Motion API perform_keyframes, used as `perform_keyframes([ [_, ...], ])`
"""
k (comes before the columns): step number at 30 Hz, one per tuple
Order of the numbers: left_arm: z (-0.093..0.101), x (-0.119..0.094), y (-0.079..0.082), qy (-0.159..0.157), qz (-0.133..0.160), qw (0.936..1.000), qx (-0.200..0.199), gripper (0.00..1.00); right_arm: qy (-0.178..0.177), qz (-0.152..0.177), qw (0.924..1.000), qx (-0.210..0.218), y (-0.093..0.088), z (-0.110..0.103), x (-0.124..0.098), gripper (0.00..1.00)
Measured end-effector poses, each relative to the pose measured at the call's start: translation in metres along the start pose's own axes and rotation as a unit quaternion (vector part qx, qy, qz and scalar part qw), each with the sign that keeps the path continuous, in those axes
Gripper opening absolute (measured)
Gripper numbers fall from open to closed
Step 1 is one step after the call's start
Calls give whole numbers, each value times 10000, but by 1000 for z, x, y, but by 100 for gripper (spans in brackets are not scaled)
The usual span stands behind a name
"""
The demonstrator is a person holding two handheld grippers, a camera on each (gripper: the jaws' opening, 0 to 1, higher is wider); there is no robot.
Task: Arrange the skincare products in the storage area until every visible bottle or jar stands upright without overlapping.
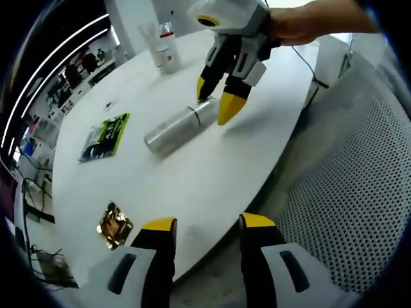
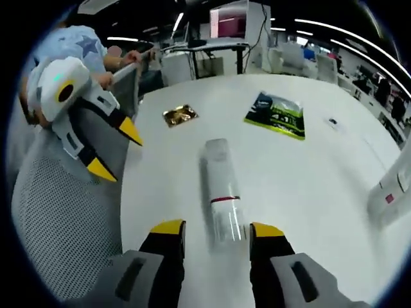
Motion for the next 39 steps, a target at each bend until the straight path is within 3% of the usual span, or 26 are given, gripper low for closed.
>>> perform_keyframes([
  [2, 1, 0, 0, -28, -38, 10000, -10, 34, -147, -31, 9997, -171, 0, 0, 2, 38],
  [10, 0, -2, 3, 54, 57, 10000, -25, 36, -130, -62, 9992, -367, -3, -1, 4, 30],
  [15, -3, -4, 4, 93, 52, 9999, -115, 36, -162, -28, 9990, -411, -3, 3, 1, 18],
  [20, -11, -10, 10, 186, 328, 9982, -471, 36, -194, -2, 9989, -428, -2, 4, 1, 15],
  [25, -23, -21, 19, 345, 735, 9910, -1064, 36, -174, 66, 9981, -581, -3, 0, -5, 13],
  [33, -20, -22, 26, 475, 884, 9874, -1225, 39, 91, 203, 9968, -767, -5, -13, -16, 13],
  [35, -17, -22, 25, 485, 892, 9877, -1193, 40, 145, 261, 9955, -904, -5, -18, -20, 13],
  [39, -11, -18, 22, 584, 689, 9944, -556, 42, 265, 352, 9921, -1172, -4, -29, -32, 13],
])
Point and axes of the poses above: the point that each gripper's makers call its tool centre point, and the gripper's own axes: x roughly forward along the fingers, z roughly to its right, y roughly out of its top, the point moved 10 cm from there along -x, roughly backward along the fingers, and after that the axes turned 13 degrees about x, right-handed, at the moved point
